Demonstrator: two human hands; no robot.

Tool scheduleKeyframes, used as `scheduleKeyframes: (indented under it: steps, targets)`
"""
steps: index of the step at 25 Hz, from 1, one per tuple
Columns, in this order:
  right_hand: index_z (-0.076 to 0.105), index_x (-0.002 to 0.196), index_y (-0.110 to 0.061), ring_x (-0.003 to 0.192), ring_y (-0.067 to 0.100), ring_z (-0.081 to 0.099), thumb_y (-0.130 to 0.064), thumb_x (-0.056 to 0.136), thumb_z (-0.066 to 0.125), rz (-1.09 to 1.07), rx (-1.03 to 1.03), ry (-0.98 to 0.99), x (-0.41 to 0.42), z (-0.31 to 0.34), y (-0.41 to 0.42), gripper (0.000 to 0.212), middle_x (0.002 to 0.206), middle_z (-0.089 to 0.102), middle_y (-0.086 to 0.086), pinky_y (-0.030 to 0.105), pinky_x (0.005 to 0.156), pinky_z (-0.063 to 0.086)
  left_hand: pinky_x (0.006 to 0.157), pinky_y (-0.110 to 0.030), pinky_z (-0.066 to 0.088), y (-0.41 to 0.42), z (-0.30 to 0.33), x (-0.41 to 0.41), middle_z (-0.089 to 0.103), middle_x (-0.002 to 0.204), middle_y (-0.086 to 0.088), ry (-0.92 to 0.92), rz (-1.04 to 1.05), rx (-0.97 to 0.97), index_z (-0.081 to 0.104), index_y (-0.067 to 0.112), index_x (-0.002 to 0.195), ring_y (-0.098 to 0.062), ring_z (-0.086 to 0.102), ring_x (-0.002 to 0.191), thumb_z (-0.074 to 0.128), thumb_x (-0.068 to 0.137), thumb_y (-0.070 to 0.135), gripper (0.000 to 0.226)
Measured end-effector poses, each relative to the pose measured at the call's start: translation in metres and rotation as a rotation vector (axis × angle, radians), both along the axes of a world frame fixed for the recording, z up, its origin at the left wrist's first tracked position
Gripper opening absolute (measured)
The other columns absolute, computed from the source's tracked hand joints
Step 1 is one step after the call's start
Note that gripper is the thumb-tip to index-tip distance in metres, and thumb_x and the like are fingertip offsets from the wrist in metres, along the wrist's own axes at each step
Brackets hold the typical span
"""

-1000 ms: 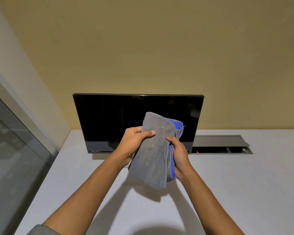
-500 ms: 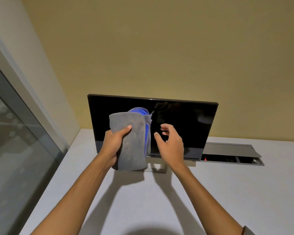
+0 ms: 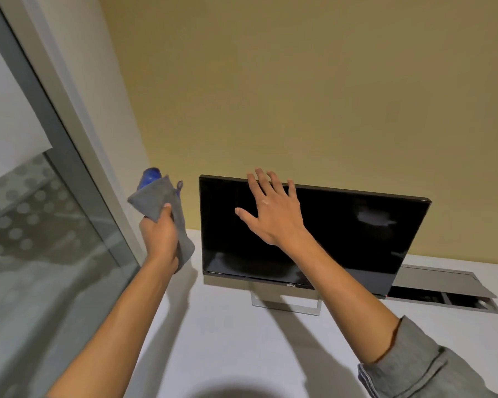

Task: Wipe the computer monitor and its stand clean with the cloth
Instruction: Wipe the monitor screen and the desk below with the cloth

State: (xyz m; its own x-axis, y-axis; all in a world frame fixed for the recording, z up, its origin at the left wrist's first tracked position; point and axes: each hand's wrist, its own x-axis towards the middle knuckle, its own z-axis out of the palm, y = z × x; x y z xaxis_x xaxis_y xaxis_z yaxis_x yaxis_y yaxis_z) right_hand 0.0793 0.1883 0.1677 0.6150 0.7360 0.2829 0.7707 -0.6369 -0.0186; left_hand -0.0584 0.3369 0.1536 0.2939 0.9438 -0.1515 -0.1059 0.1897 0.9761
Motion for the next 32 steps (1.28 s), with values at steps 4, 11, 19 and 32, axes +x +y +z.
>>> scheduleKeyframes:
  steps: [4, 11, 19, 32]
  targets:
    - [0.009, 0.155, -0.024, 0.149, 0.024, 0.010, -0.069, 0.093, 0.024, -0.071, -0.050, 0.040, 0.006, -0.004, 0.016, 0.079, 0.162, 0.013, 0.001, 0.054, 0.117, 0.008, 0.076, -0.027, 0.047, 0.021, -0.004, 0.028, 0.062, 0.096, -0.002, 0.066, -0.129, 0.090, 0.055, 0.021, 0.107, -0.020, 0.060, 0.096, 0.049, 0.101, 0.023, 0.009]
    - [0.016, 0.154, -0.025, 0.148, 0.023, 0.017, -0.067, 0.093, 0.027, -0.097, 0.001, 0.004, 0.004, -0.008, 0.017, 0.075, 0.161, 0.020, -0.001, 0.054, 0.117, 0.011, 0.066, -0.031, 0.043, 0.039, -0.005, 0.061, 0.059, 0.079, -0.008, 0.148, -0.342, 0.194, 0.062, 0.009, 0.088, -0.018, 0.056, 0.073, 0.045, 0.097, 0.016, 0.020]
    - [0.017, 0.154, -0.025, 0.148, 0.024, 0.017, -0.068, 0.093, 0.027, -0.110, 0.001, -0.006, 0.003, -0.008, 0.021, 0.076, 0.160, 0.023, 0.000, 0.055, 0.117, 0.010, 0.061, -0.030, 0.041, 0.038, -0.044, 0.051, 0.059, 0.084, -0.022, 0.205, -0.415, 0.268, 0.059, -0.004, 0.096, -0.023, 0.054, 0.073, 0.041, 0.100, 0.011, 0.023]
    - [0.015, 0.154, -0.025, 0.148, 0.023, 0.016, -0.067, 0.093, 0.029, -0.082, -0.020, -0.016, 0.004, -0.007, 0.018, 0.076, 0.160, 0.022, 0.000, 0.057, 0.117, 0.004, 0.074, -0.041, 0.056, 0.041, -0.174, 0.011, 0.070, 0.095, -0.013, 0.523, -0.554, 0.123, 0.065, 0.009, 0.104, -0.035, 0.067, 0.091, 0.047, 0.102, 0.031, 0.029]
